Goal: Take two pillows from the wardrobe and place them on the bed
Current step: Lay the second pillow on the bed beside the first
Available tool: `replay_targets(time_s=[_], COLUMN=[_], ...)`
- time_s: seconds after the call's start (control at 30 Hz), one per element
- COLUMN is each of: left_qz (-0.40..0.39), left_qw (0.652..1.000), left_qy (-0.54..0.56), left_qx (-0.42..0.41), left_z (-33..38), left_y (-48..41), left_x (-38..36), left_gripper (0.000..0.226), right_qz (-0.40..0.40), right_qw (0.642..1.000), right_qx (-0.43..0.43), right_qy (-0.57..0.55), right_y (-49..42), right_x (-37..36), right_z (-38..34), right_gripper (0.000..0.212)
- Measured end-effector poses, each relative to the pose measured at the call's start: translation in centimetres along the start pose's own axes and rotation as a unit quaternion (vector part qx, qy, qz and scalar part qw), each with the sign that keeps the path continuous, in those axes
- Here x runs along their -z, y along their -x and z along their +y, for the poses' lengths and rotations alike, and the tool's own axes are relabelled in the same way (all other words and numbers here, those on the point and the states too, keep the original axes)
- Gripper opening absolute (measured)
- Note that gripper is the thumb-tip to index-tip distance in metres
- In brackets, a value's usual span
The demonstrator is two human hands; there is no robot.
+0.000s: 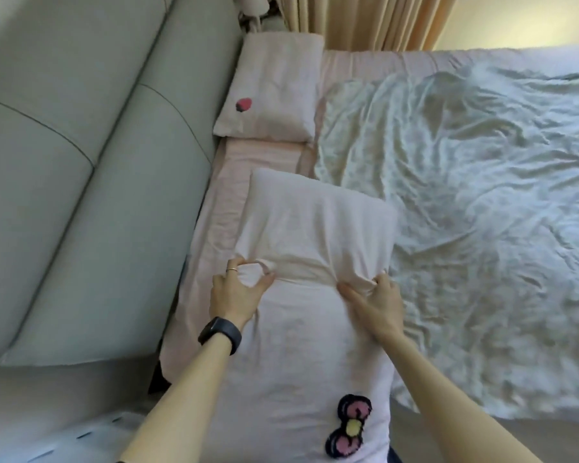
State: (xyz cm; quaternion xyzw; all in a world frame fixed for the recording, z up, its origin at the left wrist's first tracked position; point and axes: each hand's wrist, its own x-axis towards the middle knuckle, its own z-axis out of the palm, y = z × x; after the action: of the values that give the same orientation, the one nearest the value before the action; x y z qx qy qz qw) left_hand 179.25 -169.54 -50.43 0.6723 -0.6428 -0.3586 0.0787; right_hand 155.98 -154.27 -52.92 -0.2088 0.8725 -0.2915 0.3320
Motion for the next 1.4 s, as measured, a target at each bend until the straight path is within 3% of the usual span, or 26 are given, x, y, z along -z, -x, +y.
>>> replay_targets(time_s=[0.2,0.53,0.67,0.77,0.97,1.07,1.2,1.4], left_qz=[0.015,0.021,0.036,0.032,-0.056,-0.077,-0.106,-0.06], left_qw=[0.999,0.999,0.997,0.998,0.996,0.992,0.988,0.985], left_qy=[0.026,0.041,0.057,0.04,-0.037,-0.072,-0.103,-0.152], left_qx=[0.028,0.019,0.024,0.035,0.059,0.076,0.038,-0.049], left_z=[-2.9,-2.6,-2.5,-3.2,-7.0,-8.5,-8.8,-9.2], left_y=[-5.2,-20.7,-26.7,-30.5,-33.1,-32.8,-31.6,-30.2], left_x=[2.4,8.5,9.9,10.5,10.3,8.9,5.8,0.0], left_gripper=[0.078,0.059,0.06,0.062,0.057,0.056,0.065,0.071], right_qz=[-0.035,-0.017,-0.017,-0.022,-0.115,-0.137,-0.149,-0.126], right_qw=[0.998,0.997,0.996,0.996,0.979,0.962,0.958,0.938], right_qx=[0.008,0.012,0.029,0.027,-0.061,-0.058,-0.011,0.14], right_qy=[0.045,0.072,0.083,0.082,0.16,0.229,0.245,0.29], right_y=[-2.7,-11.7,-15.8,-18.0,-18.6,-18.0,-17.1,-16.4], right_x=[-4.8,-12.4,-15.4,-17.7,-21.1,-21.6,-22.3,-26.4], right_z=[-5.1,-17.8,-22.0,-24.1,-21.7,-19.5,-18.4,-17.9], right_gripper=[0.068,0.075,0.084,0.079,0.081,0.086,0.08,0.079])
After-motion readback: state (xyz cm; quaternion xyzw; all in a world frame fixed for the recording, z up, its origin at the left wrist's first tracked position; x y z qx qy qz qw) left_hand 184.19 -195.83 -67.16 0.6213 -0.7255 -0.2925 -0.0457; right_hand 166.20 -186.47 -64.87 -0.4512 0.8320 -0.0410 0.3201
